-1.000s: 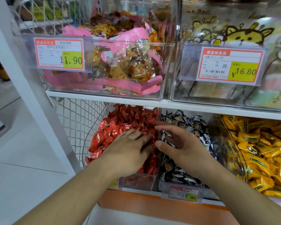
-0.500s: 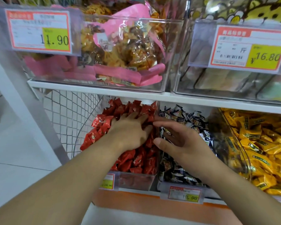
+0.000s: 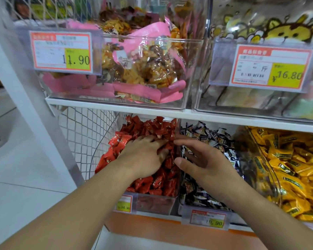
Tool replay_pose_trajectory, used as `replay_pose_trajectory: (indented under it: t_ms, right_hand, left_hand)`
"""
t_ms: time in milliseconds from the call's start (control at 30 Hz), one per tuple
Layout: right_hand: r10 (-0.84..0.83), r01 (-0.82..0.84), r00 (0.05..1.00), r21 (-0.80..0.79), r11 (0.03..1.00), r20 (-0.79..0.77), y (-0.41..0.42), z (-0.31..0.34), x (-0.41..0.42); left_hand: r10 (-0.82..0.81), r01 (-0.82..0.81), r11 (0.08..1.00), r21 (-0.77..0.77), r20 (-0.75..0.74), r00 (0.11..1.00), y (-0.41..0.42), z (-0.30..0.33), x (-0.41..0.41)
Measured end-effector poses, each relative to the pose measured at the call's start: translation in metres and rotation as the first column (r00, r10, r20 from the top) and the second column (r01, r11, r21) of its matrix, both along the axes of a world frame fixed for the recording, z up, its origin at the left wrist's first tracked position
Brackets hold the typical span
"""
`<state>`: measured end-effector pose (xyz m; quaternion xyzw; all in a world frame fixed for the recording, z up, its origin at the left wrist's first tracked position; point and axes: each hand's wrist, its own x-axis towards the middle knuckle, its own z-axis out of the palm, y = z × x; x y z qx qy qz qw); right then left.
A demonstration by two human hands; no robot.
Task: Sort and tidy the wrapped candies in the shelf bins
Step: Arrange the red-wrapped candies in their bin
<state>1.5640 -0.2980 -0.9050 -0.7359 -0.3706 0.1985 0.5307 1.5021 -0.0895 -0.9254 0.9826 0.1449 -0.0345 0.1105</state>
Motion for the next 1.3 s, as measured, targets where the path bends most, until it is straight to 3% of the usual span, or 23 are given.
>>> replay_pose_trajectory:
  t_ms: [400, 933, 1167, 1300]
  right_hand:
    - [0.012, -0.012, 1.0, -0.005, 1.0, -0.009, 0.0, 0.0, 0.002]
    - [0.013, -0.013, 1.0, 0.006, 1.0, -0.028, 0.001, 0.007, -0.002]
    - [0.003, -0.003, 1.0, 0.003, 1.0, -0.011, 0.001, 0.005, -0.006]
    - [0.009, -0.009, 1.0, -0.014, 1.0, -0.02, 0.0, 0.004, -0.004]
  left_hand:
    - [-0.008, 0.005, 0.998, -0.064, -0.044, 0.999, 0.0, 0.019, -0.01]
    - [0.001, 0.014, 0.977, -0.211, 0.075, 0.997, -0.014, 0.039, -0.063]
    - [-0.052, 0.045, 0.995, -0.093, -0.074, 0.996, -0.019, 0.016, -0.064]
    - [-0.067, 0.064, 0.996, -0.061, -0.065, 0.996, -0.005, 0.013, -0.043]
